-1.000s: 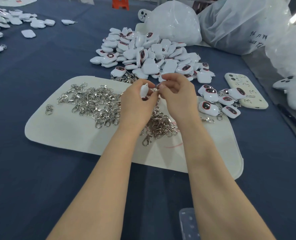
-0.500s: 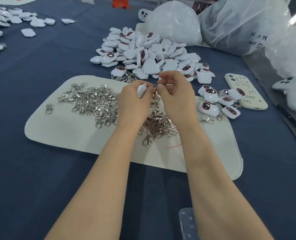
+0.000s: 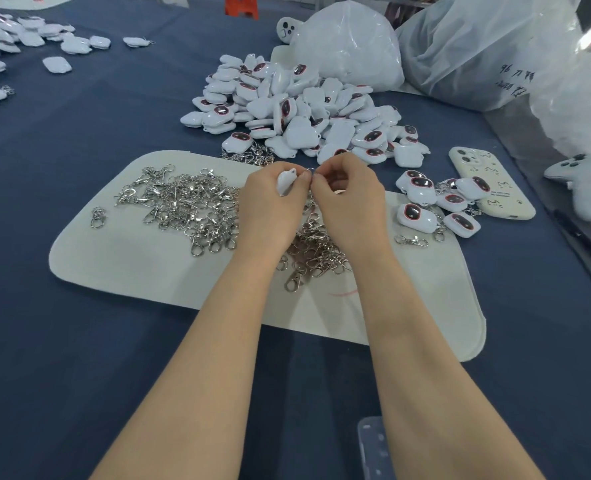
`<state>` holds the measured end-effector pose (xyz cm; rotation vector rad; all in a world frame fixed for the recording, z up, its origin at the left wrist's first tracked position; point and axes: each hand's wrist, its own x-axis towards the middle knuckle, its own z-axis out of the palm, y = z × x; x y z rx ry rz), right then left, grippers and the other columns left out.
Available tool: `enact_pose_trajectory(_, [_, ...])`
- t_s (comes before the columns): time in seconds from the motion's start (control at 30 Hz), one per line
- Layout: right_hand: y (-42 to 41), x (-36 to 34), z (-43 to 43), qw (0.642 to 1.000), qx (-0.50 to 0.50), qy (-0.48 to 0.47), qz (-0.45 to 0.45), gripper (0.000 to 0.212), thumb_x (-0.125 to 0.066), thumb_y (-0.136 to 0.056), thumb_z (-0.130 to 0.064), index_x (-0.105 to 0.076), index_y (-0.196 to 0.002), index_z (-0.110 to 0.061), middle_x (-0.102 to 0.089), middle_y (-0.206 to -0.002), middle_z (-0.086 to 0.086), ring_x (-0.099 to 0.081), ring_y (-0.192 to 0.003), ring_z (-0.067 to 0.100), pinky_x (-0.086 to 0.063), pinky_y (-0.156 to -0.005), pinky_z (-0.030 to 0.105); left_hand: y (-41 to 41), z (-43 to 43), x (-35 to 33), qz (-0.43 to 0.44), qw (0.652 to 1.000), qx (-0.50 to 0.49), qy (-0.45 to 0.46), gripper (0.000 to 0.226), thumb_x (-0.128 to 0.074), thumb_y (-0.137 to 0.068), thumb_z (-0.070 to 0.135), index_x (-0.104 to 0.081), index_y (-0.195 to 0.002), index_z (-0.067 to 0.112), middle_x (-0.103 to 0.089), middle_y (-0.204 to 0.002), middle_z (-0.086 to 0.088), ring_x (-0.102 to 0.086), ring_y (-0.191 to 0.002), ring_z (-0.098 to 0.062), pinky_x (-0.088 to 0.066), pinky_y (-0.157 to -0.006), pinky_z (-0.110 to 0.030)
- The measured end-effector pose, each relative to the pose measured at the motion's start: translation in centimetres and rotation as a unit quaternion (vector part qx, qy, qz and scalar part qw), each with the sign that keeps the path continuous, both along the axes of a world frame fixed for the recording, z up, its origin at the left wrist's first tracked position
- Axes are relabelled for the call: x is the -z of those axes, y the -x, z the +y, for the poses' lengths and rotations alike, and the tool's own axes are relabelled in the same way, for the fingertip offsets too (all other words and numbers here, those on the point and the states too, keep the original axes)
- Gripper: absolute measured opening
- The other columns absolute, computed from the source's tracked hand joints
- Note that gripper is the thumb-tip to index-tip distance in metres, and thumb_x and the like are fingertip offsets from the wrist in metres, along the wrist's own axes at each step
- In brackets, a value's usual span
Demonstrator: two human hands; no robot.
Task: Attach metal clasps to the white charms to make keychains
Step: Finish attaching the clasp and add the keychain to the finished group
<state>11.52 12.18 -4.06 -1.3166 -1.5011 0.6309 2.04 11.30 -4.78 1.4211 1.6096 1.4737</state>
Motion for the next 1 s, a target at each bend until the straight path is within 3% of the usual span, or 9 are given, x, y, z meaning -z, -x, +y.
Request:
enact_pose_trajectory(0.1, [-0.24, -0.09, 0.15, 1.0, 0.006, 0.008, 0.024, 0.009, -0.059, -0.084, -0.009, -0.056, -0.08, -0.016, -0.056, -0.073, -0.014, -0.05, -0.065, -0.001, -0.04, -0.064, 0.011, -0.13, -0.13, -0.11, 0.005, 1.0, 0.011, 0.003, 0.007, -0.062, -0.087, 0.018, -0.068, -0.083, 0.019, -0.06, -0.069, 0.012, -0.052, -0.063, -0.008, -0.043, -0.062, -0.024])
enact_pose_trajectory(0.33, [-0.44, -0.16, 0.29, 0.998, -0.004, 0.051, 0.044, 0.016, -0.058, -0.085, -0.011, -0.056, -0.075, -0.024, -0.058, -0.071, -0.009, -0.054, -0.07, 0.008, -0.043, -0.064, 0.019, 0.05, -0.21, -0.08, 0.012, 1.0, 0.018, -0.002, 0.007, -0.063, -0.086, 0.014, -0.066, -0.082, 0.019, -0.061, -0.072, 0.007, -0.054, -0.068, -0.012, -0.045, -0.066, -0.026])
enact_pose_trajectory(0.53, [-0.4, -0.04, 0.29, 0.998, -0.002, 0.052, 0.023, 0.015, -0.059, -0.086, -0.014, -0.057, -0.074, -0.023, -0.059, -0.071, -0.007, -0.055, -0.07, 0.01, -0.046, -0.066, 0.024, 0.13, -0.03, 0.24, 0.027, 1.0, 0.006, -0.01, 0.005, -0.063, -0.086, 0.016, -0.065, -0.082, 0.018, -0.06, -0.071, 0.012, -0.054, -0.066, -0.005, -0.043, -0.063, -0.019])
enact_pose_trajectory(0.63, [-0.44, -0.06, 0.31, 0.998, -0.004, 0.053, 0.016, 0.011, -0.059, -0.085, -0.013, -0.058, -0.077, -0.02, -0.059, -0.07, -0.008, -0.054, -0.067, 0.007, -0.044, -0.064, 0.021, 0.19, -0.01, 0.32, 0.054, 0.998, 0.001, -0.017, 0.006, -0.062, -0.086, 0.016, -0.063, -0.081, 0.019, -0.057, -0.068, 0.015, -0.052, -0.063, -0.001, -0.037, -0.057, -0.008])
enact_pose_trajectory(0.8, [-0.13, -0.13, 0.16, 0.999, -0.004, 0.019, 0.028, 0.01, -0.06, -0.084, -0.008, -0.058, -0.081, -0.017, -0.058, -0.072, -0.014, -0.05, -0.061, -0.006, -0.039, -0.06, 0.006, 0.14, -0.11, 0.35, 0.054, 0.998, -0.01, -0.013, 0.006, -0.062, -0.085, 0.017, -0.062, -0.08, 0.02, -0.055, -0.066, 0.016, -0.05, -0.059, 0.005, -0.035, -0.053, -0.005])
enact_pose_trajectory(1.0, [-0.23, -0.04, 0.31, 0.999, -0.021, 0.027, 0.032, 0.012, -0.063, -0.083, -0.008, -0.058, -0.079, -0.019, -0.056, -0.07, -0.013, -0.05, -0.062, 0.0, -0.041, -0.063, 0.013, 0.37, -0.03, 0.16, 0.049, 0.999, -0.001, -0.01, 0.007, -0.062, -0.085, 0.015, -0.062, -0.08, 0.02, -0.055, -0.066, 0.015, -0.051, -0.06, 0.001, -0.034, -0.053, -0.005])
